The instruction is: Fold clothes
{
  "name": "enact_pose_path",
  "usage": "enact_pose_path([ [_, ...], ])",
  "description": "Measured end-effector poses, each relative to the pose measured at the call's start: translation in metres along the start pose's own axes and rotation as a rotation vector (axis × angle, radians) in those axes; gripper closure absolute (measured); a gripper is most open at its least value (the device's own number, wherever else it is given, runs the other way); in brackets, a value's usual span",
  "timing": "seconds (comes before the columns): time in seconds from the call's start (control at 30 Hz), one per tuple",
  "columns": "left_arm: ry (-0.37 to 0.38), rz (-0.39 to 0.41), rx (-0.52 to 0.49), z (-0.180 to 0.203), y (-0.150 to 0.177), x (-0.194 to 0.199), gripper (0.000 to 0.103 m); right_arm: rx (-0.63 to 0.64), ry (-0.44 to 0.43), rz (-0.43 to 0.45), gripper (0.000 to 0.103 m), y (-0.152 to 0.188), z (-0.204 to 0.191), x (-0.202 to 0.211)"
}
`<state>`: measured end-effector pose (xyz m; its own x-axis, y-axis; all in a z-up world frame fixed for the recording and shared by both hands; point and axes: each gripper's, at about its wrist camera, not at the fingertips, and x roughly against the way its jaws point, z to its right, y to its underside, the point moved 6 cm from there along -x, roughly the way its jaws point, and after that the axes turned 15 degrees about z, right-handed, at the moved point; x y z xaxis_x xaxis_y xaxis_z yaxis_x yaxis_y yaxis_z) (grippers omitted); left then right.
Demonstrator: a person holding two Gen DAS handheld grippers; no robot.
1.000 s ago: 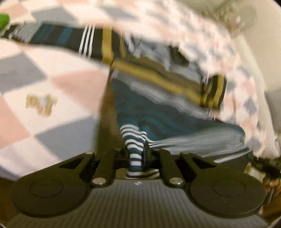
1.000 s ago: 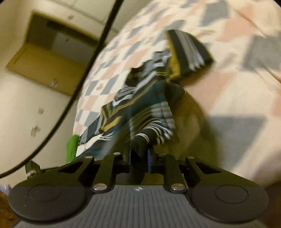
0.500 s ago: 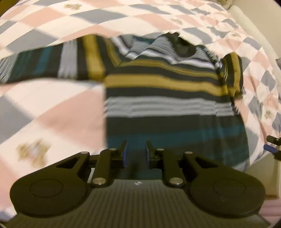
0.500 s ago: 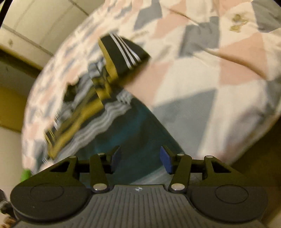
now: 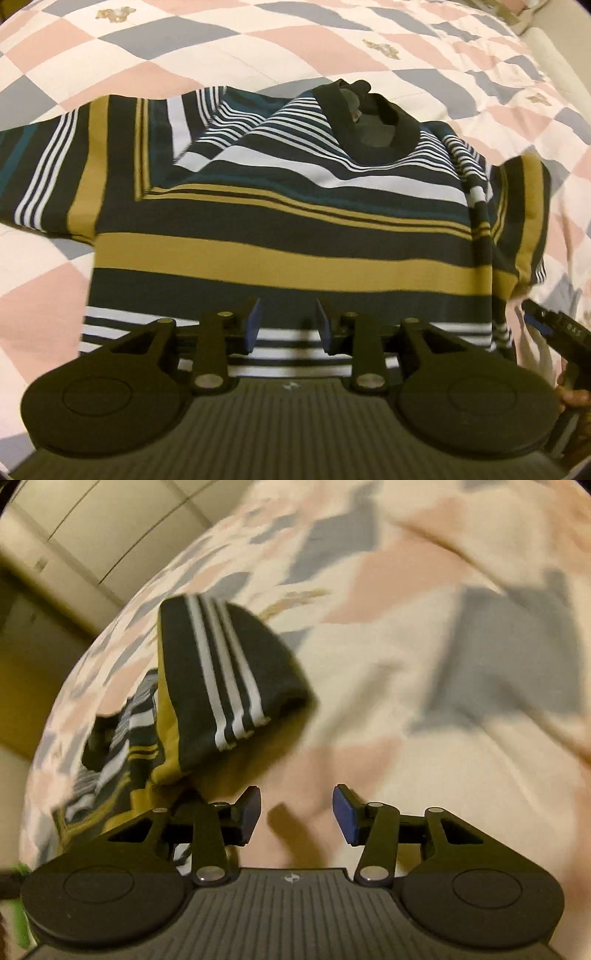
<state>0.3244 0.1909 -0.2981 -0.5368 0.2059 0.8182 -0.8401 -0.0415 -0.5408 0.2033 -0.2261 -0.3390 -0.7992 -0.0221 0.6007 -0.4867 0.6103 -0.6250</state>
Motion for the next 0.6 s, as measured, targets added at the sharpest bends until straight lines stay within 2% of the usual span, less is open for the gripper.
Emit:
enact_pose_path([
  [0.3, -0.054, -0.014, 0.026, 0.008, -0.006, -0.011, 0.073, 0.017, -0.177, 0.149, 0.049, -0.057, -0.038, -0.067],
  [0.37, -0.064, -0.012, 0.029, 0.006, -0.009, -0.013, 0.073, 0.09, -0.204, 0.156, 0.084, -0.067, -0.06, -0.077],
  [0.4, -0.068, -0.01, 0.031, 0.005, -0.012, -0.013, 0.073, 0.158, -0.203, 0.162, 0.093, -0.071, -0.074, -0.079],
  [0.47, -0.072, -0.007, 0.038, 0.002, -0.017, -0.014, 0.073, 0.289, -0.248, 0.22, 0.094, -0.083, -0.103, -0.067],
  [0.53, -0.065, 0.0, 0.044, 0.001, -0.025, -0.013, 0.073, 0.421, -0.358, 0.249, 0.093, -0.09, -0.135, -0.041],
  [0.6, -0.054, 0.009, 0.038, 0.001, -0.031, -0.011, 0.073, 0.546, -0.497, 0.179, 0.093, -0.077, -0.166, -0.021],
])
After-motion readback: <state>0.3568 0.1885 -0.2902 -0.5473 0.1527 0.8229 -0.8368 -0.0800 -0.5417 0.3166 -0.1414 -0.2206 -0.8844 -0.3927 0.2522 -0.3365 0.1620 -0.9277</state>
